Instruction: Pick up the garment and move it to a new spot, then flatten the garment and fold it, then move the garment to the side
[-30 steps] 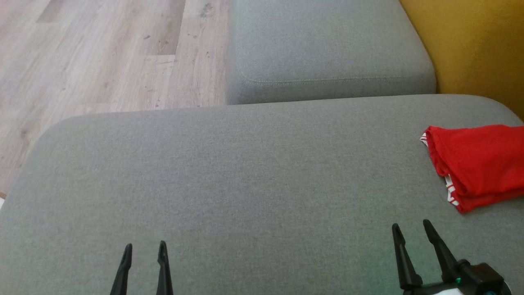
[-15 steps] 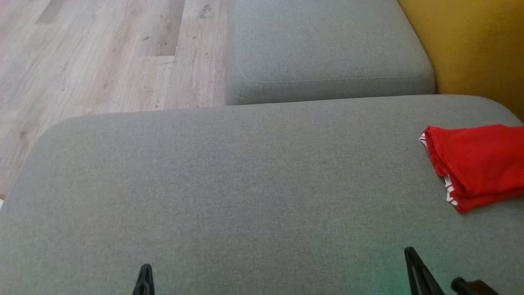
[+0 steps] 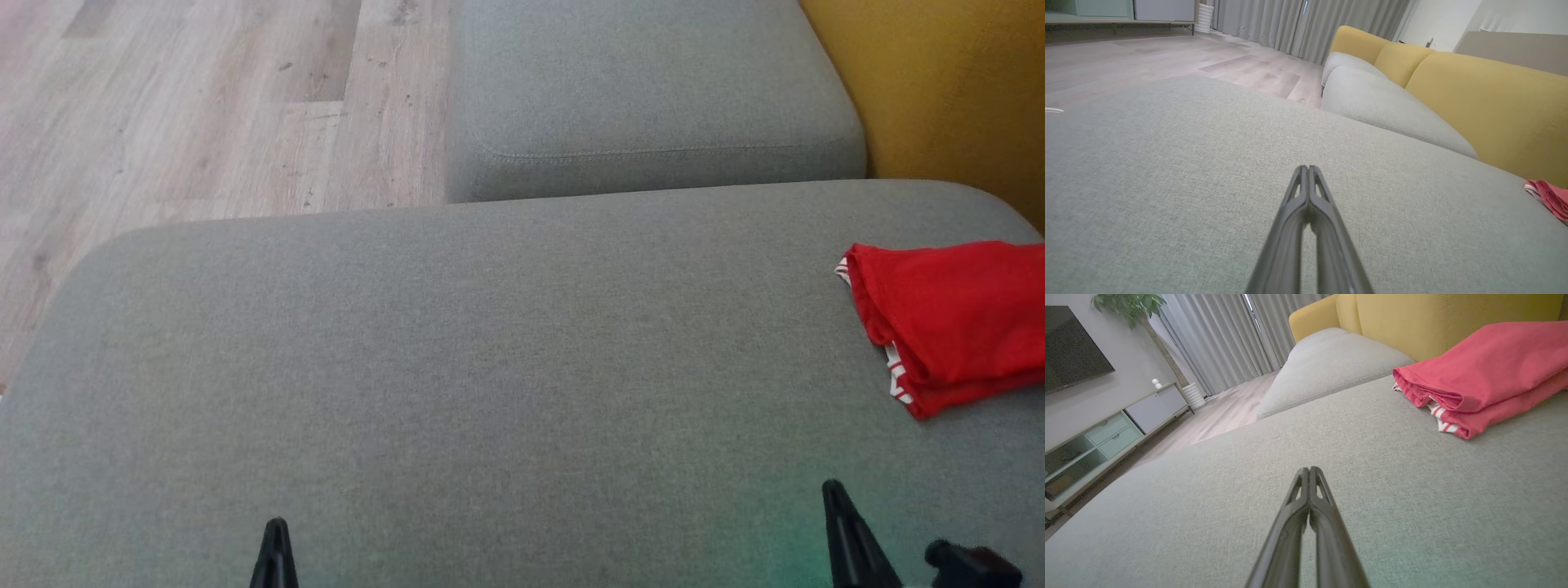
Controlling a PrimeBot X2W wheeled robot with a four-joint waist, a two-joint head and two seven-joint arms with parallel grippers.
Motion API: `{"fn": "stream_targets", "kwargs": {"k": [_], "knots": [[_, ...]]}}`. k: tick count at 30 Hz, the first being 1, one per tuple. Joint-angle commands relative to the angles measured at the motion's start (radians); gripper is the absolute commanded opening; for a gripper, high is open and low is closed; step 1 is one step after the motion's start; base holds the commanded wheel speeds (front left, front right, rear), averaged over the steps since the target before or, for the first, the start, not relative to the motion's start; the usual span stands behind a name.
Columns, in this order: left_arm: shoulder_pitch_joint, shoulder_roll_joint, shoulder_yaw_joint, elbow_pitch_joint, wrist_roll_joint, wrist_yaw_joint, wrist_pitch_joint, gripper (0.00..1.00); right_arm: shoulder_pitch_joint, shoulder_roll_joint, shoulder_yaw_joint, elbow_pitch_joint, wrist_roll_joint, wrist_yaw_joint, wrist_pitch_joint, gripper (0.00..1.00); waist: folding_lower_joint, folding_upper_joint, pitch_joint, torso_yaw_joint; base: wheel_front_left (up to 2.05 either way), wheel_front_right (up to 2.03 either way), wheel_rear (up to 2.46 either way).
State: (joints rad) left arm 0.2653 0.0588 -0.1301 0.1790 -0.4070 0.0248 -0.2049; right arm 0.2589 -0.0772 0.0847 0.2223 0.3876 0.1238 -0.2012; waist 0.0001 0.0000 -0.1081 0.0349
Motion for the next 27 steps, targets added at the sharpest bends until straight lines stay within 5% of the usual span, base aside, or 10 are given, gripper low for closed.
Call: {"fn": "stream_targets", "kwargs": {"k": [1,27], "knots": [[-0.049,0.009,0.016,-0.027,-0.032,-0.007,0.004,0.0,-0.057,-0.006,-0.009,-0.029,0.035,0.001,0.003,0.0,0.0,0.0,0.002,-0.001,0.0,0.0,0.0],[-0.126,0.017,0.054,-0.005,-0.327,-0.043,0.066,0.0,-0.131,-0.008,-0.042,-0.017,0.331,0.003,0.068,0.0,0.0,0.0,0.028,-0.009,0.0,0.0,0.0]]}}
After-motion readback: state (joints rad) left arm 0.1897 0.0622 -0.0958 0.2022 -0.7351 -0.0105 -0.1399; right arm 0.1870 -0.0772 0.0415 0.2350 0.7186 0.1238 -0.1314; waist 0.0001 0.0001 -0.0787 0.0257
